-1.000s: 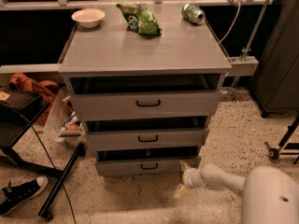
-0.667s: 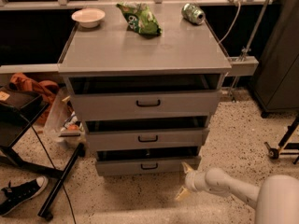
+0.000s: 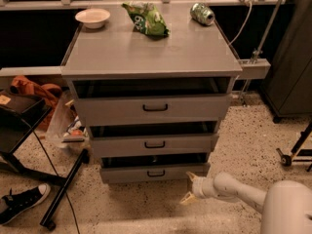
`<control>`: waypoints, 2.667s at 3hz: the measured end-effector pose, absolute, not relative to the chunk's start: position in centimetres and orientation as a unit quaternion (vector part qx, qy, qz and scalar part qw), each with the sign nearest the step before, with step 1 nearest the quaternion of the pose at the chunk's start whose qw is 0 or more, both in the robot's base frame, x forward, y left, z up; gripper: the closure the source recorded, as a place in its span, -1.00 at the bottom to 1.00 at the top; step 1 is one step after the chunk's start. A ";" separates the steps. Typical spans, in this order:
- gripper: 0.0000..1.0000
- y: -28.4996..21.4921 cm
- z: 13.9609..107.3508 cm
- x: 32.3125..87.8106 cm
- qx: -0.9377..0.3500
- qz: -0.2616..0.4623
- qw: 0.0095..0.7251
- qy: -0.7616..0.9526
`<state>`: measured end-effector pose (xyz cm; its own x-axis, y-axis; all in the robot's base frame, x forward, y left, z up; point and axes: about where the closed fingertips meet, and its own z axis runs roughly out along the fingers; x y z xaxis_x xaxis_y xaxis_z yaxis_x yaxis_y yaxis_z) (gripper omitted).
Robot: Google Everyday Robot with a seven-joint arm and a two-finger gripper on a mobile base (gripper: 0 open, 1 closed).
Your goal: Close bottom drawer
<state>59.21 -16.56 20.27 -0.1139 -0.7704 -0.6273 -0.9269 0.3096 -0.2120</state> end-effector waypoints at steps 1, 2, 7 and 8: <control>-0.74 -16.2 18.4 60.8 -0.582 0.125 0.307 0.743; -1.00 -15.9 17.3 62.6 -0.587 0.126 0.293 0.744; -1.00 -15.8 17.0 63.7 -0.590 0.123 0.288 0.744; -1.00 -15.8 17.0 63.9 -0.589 0.121 0.289 0.745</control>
Offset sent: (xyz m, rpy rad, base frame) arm 0.0566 0.0050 -0.0395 -0.0662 0.0944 0.0324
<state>63.89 -15.84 17.05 -0.1390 -0.8074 -0.5733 -0.9476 0.2766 -0.1597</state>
